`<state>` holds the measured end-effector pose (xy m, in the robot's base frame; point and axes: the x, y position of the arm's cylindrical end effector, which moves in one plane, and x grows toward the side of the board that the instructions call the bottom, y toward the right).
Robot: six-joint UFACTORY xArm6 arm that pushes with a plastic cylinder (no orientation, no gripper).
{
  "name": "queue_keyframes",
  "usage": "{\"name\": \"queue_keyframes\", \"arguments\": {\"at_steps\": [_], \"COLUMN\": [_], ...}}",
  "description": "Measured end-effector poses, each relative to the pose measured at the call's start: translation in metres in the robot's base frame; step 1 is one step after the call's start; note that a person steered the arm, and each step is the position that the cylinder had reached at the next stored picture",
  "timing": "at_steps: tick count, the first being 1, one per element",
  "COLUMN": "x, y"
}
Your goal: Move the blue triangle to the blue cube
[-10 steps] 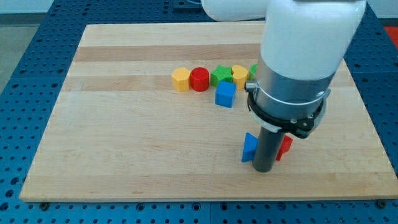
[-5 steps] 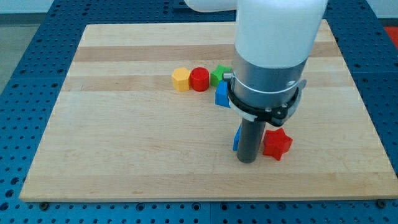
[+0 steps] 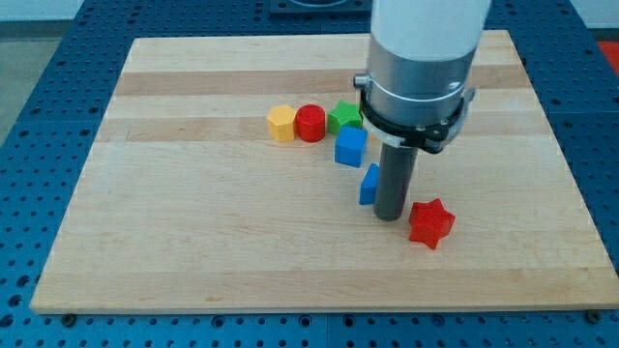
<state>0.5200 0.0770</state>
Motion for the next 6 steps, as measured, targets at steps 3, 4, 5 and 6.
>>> {"name": "queue_keyframes", "arguments": {"at_steps": [3, 4, 5, 6], "x": [-0.003, -0.007, -0.007, -0.008], "y": [0.013, 0.011, 0.001, -0.014]}}
